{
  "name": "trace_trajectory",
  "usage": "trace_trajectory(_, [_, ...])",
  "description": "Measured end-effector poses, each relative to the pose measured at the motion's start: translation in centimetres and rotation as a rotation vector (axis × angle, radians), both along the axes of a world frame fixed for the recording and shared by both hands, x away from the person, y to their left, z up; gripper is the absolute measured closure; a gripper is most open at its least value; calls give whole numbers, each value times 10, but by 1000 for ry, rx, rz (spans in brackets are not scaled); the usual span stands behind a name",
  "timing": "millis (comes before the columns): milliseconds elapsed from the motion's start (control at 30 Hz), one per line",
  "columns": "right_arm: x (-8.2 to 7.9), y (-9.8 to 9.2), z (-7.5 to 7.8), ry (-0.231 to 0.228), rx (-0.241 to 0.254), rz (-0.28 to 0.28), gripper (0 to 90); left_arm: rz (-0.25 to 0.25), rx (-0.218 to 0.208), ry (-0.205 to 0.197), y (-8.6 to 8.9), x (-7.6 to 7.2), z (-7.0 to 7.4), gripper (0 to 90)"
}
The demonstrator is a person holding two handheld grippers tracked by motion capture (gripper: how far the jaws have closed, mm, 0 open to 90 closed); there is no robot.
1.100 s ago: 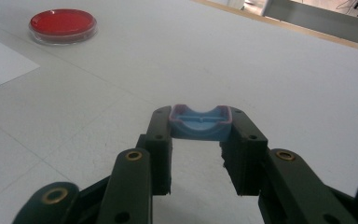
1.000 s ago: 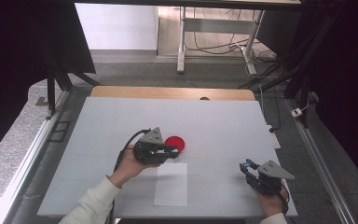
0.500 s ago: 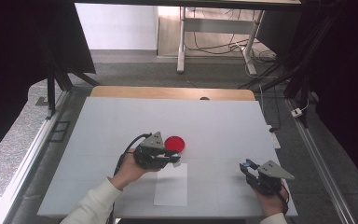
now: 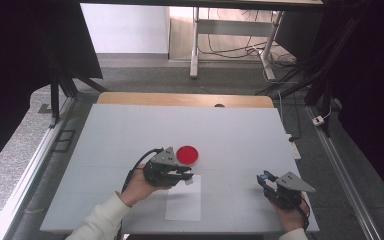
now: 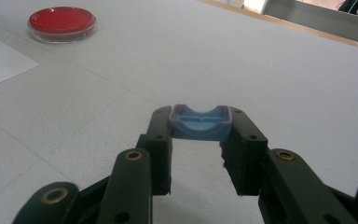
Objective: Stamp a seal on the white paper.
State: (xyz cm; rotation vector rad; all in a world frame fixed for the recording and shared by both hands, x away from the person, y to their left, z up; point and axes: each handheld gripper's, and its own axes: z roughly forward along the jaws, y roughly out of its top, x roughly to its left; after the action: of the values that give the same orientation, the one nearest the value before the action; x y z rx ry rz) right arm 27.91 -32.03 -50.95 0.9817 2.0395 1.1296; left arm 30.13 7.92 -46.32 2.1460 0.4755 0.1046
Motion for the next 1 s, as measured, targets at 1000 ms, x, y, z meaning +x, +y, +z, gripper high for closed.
trace_trajectory(1000, [1,0,-1,5,-4,-2,642,-9,68,54,-2,-7,-35,744])
